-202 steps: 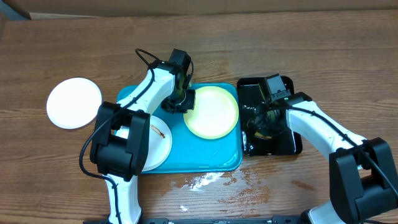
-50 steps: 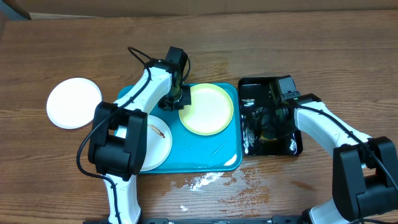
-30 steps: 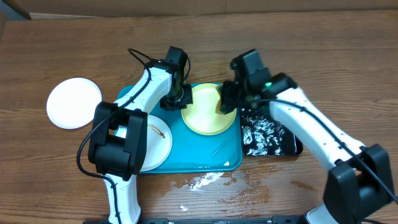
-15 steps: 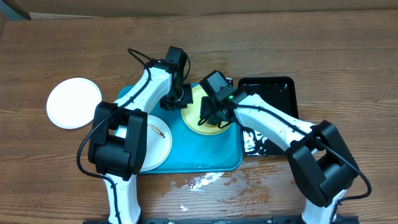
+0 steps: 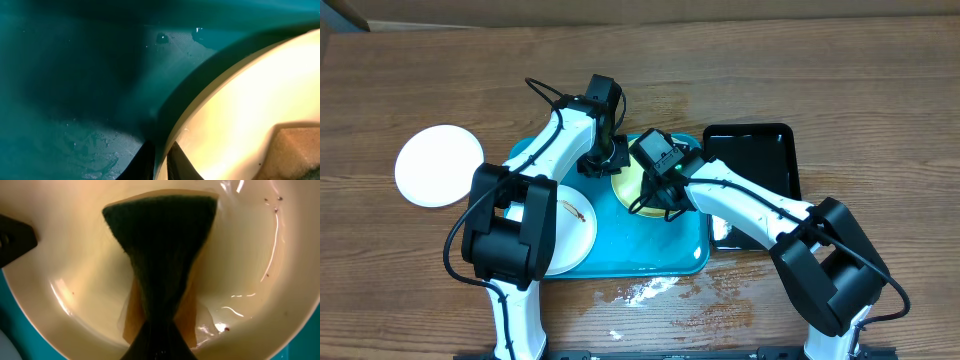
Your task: Clean dirty plates on tray and stack at the side
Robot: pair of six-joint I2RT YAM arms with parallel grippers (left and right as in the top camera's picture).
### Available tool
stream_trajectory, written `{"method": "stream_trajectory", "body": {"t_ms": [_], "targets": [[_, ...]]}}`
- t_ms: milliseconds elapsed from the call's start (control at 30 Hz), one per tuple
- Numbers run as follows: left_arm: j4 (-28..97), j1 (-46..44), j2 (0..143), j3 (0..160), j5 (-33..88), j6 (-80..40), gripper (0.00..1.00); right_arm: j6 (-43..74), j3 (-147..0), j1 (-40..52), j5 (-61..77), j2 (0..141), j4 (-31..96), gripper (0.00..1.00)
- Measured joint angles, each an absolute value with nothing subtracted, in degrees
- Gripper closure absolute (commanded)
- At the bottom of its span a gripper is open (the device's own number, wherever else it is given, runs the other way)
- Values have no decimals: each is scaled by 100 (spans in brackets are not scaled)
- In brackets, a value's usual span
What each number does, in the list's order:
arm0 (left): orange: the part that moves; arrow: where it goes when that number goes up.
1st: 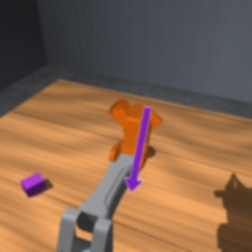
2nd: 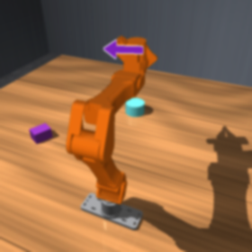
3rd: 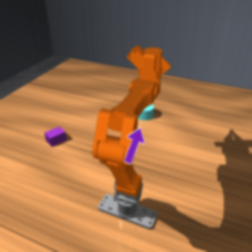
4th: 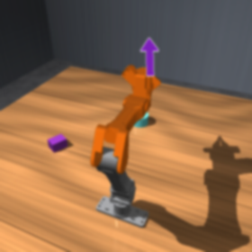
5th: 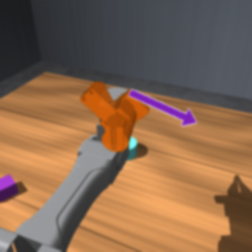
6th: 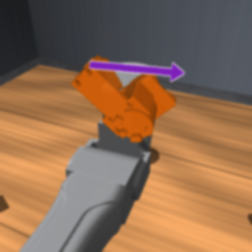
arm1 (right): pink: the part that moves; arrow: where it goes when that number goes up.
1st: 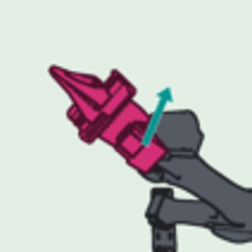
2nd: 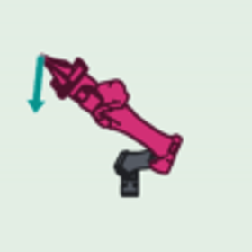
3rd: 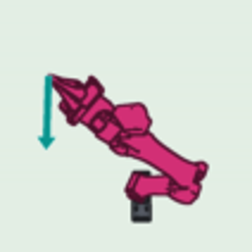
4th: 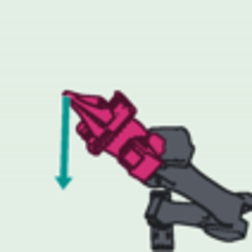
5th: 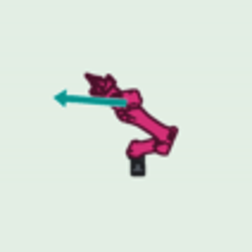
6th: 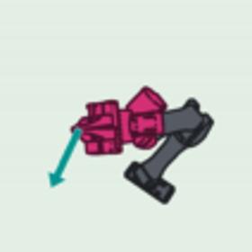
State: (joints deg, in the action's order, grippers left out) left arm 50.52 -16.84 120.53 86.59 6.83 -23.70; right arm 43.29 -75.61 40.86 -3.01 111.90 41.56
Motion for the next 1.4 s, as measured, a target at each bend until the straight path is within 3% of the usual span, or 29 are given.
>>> {"method": "stream_trajectory", "body": {"t_ms": [67, 133, 167, 267, 567, 600, 633, 667, 733, 767, 800, 833, 900, 1000, 1200, 1233, 1300, 1333, 1400], "targets": [[5052, -1684, 12053, 8659, 683, -2370, 88, 4329, -7561, 4086, -301, 11192, 4158, 95], [5052, -1684, 12053, 8659, 683, -2370, 88, 4333, -7561, 4086, -301, 11192, 4145, 61], [5052, -1684, 12053, 8659, 683, -2370, 88, 4329, -7564, 4086, -303, 11192, 4139, 56], [5054, -1684, 12053, 8659, 683, -2370, 87, 4322, -7618, 4053, -294, 11194, 4230, 51], [5057, -1684, 12053, 8659, 683, -2370, 87, 4416, -7760, 3977, -285, 11249, 4198, 51], [5054, -1684, 12053, 8659, 683, -2370, 87, 4436, -7723, 3997, -287, 11290, 4202, 60], [5057, -1684, 12053, 8659, 683, -2370, 87, 4438, -7697, 4023, -276, 11373, 4191, 88], [5054, -1684, 12053, 8659, 683, -2370, 87, 4466, -7679, 4040, -274, 11459, 4158, 96], [5057, -1684, 12053, 8659, 681, -2370, 87, 4493, -7682, 4064, -283, 11502, 4117, 96], [5054, -1684, 12053, 8659, 681, -2370, 87, 4525, -7684, 4062, -276, 11504, 4132, 71], [5057, -1684, 12053, 8659, 683, -2370, 87, 4519, -7697, 4053, -268, 11504, 4158, 55], [5057, -1684, 12053, 8659, 683, -2370, 87, 4539, -7741, 4040, -252, 11504, 4241, 47], [5057, -1684, 12053, 8659, 683, -2370, 87, 4486, -7811, 3988, -237, 11504, 4405, 38], [5057, -1684, 12053, 8659, 681, -2370, 87, 4434, -7940, 3881, -233, 11504, 4423, 34], [5054, -1684, 12053, 8659, 681, -2370, 87, 4364, -8038, 3677, -320, 11507, 4005, 36], [5057, -1684, 12053, 8659, 683, -2370, 88, 4357, -8040, 3680, -336, 11522, 3894, 45], [5057, -1684, 12053, 8659, 681, -2370, 88, 4331, -8062, 3680, -346, 11614, 3701, 84], [5057, -1684, 12053, 8659, 683, -2370, 90, 4340, -8068, 3680, -357, 11714, 3607, 92], [5057, -1684, 12053, 8659, 681, -2368, 91, 4338, -8068, 3680, -384, 11845, 3557, 91]]}}
